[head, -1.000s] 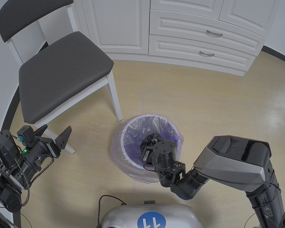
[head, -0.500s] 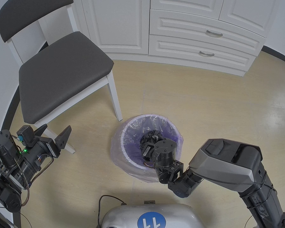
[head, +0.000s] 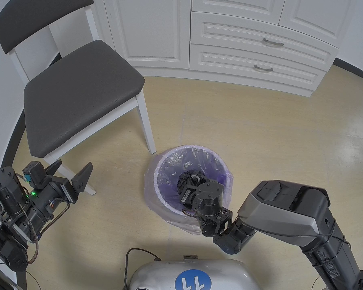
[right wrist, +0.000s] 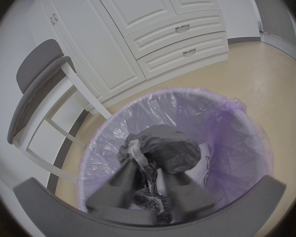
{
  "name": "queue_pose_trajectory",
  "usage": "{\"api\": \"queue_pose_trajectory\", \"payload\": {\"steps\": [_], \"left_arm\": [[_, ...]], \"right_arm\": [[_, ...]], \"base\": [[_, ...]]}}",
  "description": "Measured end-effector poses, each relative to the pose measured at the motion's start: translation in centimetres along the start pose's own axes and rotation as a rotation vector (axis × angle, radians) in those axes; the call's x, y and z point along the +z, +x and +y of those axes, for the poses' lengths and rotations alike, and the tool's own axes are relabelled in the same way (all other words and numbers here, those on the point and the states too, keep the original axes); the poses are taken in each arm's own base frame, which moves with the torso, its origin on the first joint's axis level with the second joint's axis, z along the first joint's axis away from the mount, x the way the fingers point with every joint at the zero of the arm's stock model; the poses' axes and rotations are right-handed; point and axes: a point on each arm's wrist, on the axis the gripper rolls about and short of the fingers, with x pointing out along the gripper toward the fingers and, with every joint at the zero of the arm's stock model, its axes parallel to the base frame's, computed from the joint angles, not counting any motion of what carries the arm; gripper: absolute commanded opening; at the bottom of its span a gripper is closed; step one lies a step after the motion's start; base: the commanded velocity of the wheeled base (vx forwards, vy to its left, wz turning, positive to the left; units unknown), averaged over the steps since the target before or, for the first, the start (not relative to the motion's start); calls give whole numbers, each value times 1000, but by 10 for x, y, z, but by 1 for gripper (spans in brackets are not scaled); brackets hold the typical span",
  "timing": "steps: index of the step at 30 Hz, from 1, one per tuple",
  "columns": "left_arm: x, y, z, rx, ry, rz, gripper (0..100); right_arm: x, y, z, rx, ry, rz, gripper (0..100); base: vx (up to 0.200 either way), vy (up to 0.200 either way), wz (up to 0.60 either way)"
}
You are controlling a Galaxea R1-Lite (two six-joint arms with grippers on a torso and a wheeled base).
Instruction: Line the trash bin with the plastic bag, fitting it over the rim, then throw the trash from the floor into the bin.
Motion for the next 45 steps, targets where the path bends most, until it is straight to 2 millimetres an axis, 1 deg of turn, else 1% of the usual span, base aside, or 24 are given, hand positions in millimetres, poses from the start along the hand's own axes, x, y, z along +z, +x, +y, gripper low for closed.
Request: {"api": "queue_pose_trajectory", "payload": {"steps": [6, 11, 16, 19, 24, 29, 31, 35, 39, 42, 45], "left_arm": [[-6, -2, -5, -24, 0, 30, 100], [-7, -2, -6, -28, 0, 36, 100], [-8, -1, -6, -28, 0, 43, 100], [-10, -1, -6, -28, 0, 50, 100], [-14, 2, -7, -29, 0, 71, 100], [-24, 6, -10, -38, 4, 118, 100], [-32, 9, -11, -34, 7, 151, 100], [-50, 19, -13, -25, 17, 230, 100], [-72, 34, -13, -18, 30, 309, 100], [-89, 53, -12, -14, 48, 342, 100], [-103, 79, -11, -12, 68, 336, 100]], "right_arm": [[2, 1, 0, -7, 2, -12, 100], [8, 1, 2, -1, 11, -33, 100], [19, -3, 6, 2, -5, -54, 100], [29, -6, 9, 16, -16, -95, 100], [41, -12, 12, 37, -79, -159, 100], [55, -22, 14, 26, -161, -197, 100], [65, -28, 14, 19, -186, -204, 100], [84, -40, 9, -7, -243, -201, 100], [106, -47, -1, -47, -291, -196, 100], [120, -49, -11, -86, -319, -184, 100], [134, -51, -20, -120, -336, -175, 100]], "base": [[0, 0, 0], [0, 0, 0], [0, 0, 0], [0, 0, 0], [0, 0, 0], [0, 0, 0], [0, 0, 0], [0, 0, 0], [0, 0, 0], [0, 0, 0], [0, 0, 0]]}}
